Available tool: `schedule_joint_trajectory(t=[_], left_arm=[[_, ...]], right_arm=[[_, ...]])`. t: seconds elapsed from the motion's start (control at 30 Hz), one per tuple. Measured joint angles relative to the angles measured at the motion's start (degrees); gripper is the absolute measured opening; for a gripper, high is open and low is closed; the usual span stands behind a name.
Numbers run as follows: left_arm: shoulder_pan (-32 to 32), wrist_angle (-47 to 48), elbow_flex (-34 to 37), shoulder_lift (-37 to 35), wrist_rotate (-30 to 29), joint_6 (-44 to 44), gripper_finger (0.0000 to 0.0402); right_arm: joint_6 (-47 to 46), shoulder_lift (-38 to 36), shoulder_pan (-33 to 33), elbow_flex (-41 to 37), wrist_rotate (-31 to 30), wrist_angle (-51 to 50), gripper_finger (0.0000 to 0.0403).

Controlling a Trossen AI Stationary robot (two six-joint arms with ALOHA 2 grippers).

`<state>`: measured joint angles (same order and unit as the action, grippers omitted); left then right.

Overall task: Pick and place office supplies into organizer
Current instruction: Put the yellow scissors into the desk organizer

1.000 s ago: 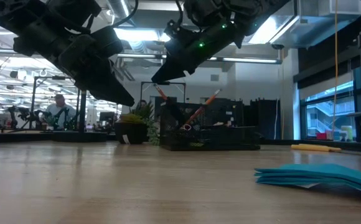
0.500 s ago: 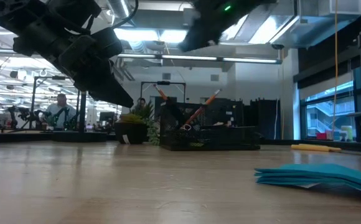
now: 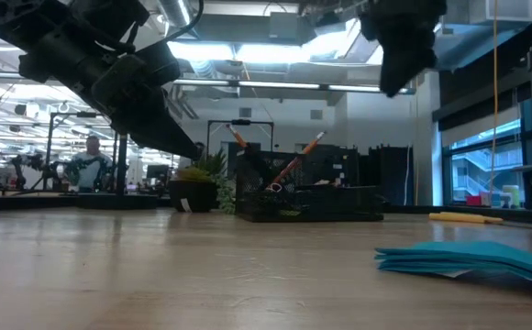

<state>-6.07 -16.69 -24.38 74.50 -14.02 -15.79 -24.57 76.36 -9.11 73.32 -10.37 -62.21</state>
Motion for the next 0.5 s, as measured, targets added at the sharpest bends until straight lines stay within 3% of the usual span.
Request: schedule_joint_trajectory(t=[0.13,0.5], left_arm=[[0.0,0.0,0.0,0.0,0.0,0.0,0.0098],[0.0,0.0,0.0,0.0,0.1,-0.1,0.0098]], right_arm=[[-5.3,0.0,-0.6,-2.0,-4.3,-3.8,0.0158],[-8.8,0.0,-9.4,-14.8,-3.1,-3.7,0.0158]])
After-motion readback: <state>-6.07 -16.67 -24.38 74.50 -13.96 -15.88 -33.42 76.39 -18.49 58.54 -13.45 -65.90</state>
